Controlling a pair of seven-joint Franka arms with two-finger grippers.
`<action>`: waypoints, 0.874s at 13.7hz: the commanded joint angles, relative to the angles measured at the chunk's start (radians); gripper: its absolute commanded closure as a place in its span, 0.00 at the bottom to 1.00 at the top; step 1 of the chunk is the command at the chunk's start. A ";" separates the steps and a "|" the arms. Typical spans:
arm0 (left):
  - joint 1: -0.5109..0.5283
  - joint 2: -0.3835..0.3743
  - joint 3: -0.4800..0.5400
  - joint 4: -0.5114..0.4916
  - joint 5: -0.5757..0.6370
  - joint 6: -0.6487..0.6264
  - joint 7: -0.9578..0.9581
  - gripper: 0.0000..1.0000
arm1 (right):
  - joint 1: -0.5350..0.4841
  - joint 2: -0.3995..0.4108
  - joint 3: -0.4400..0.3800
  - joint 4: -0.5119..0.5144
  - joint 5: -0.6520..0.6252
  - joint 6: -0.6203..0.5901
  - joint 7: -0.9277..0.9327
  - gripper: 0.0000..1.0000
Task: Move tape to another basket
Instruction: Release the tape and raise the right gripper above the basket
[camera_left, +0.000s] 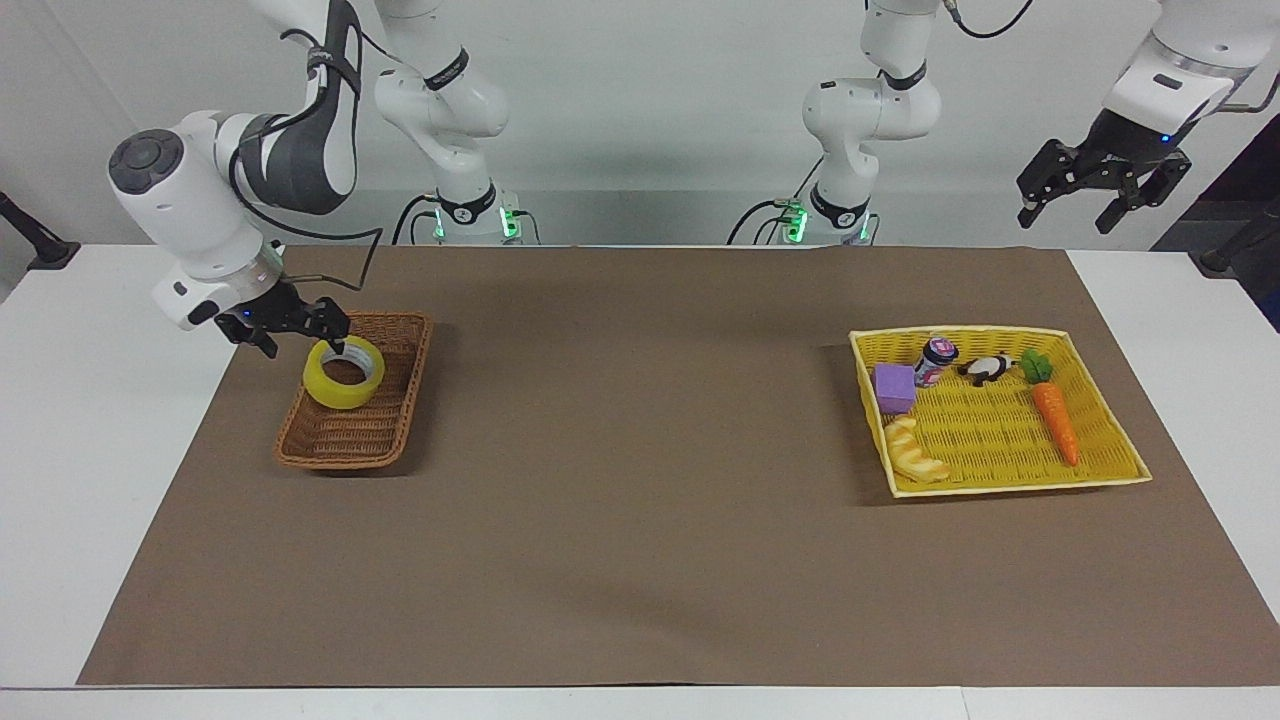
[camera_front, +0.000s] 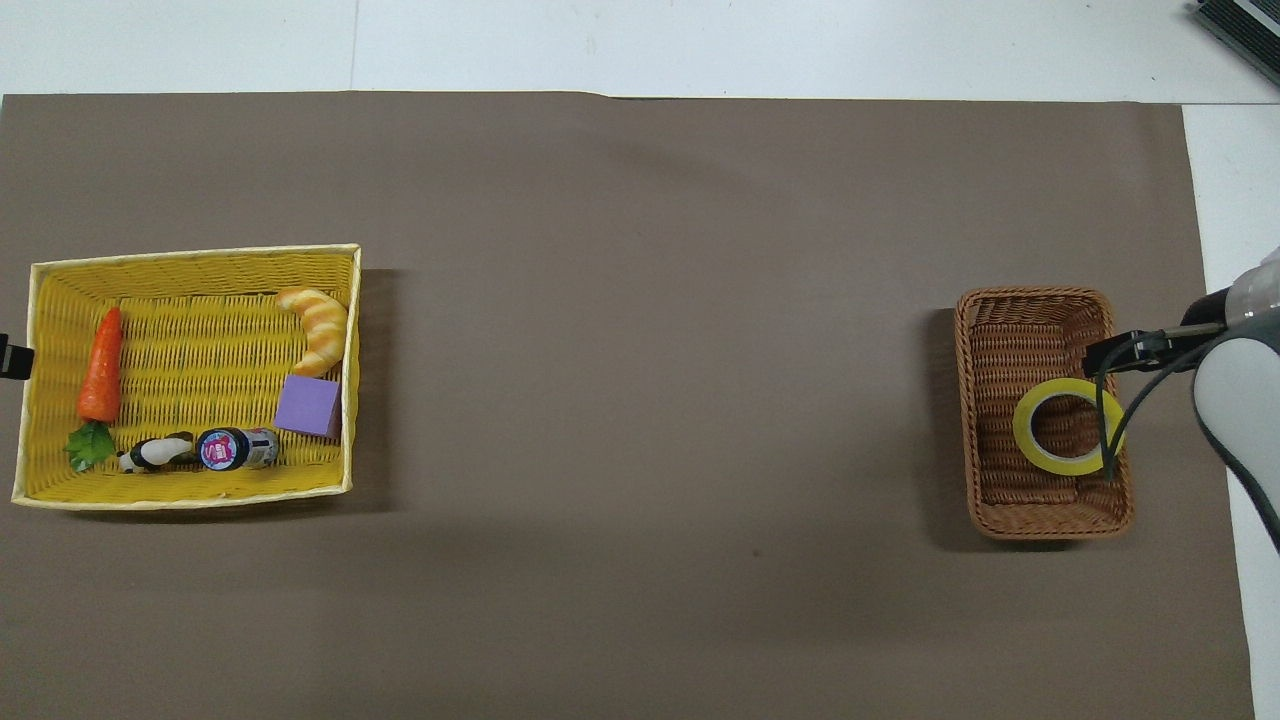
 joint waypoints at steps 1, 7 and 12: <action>0.003 -0.021 -0.004 -0.021 0.016 -0.001 -0.009 0.00 | 0.036 -0.005 0.012 0.079 -0.038 -0.078 0.107 0.00; 0.003 -0.021 -0.004 -0.021 0.014 -0.001 -0.009 0.00 | 0.078 -0.094 0.055 0.104 0.025 -0.110 0.203 0.00; 0.003 -0.023 -0.004 -0.021 0.016 -0.001 -0.009 0.00 | 0.082 -0.085 0.078 0.256 0.044 -0.283 0.217 0.00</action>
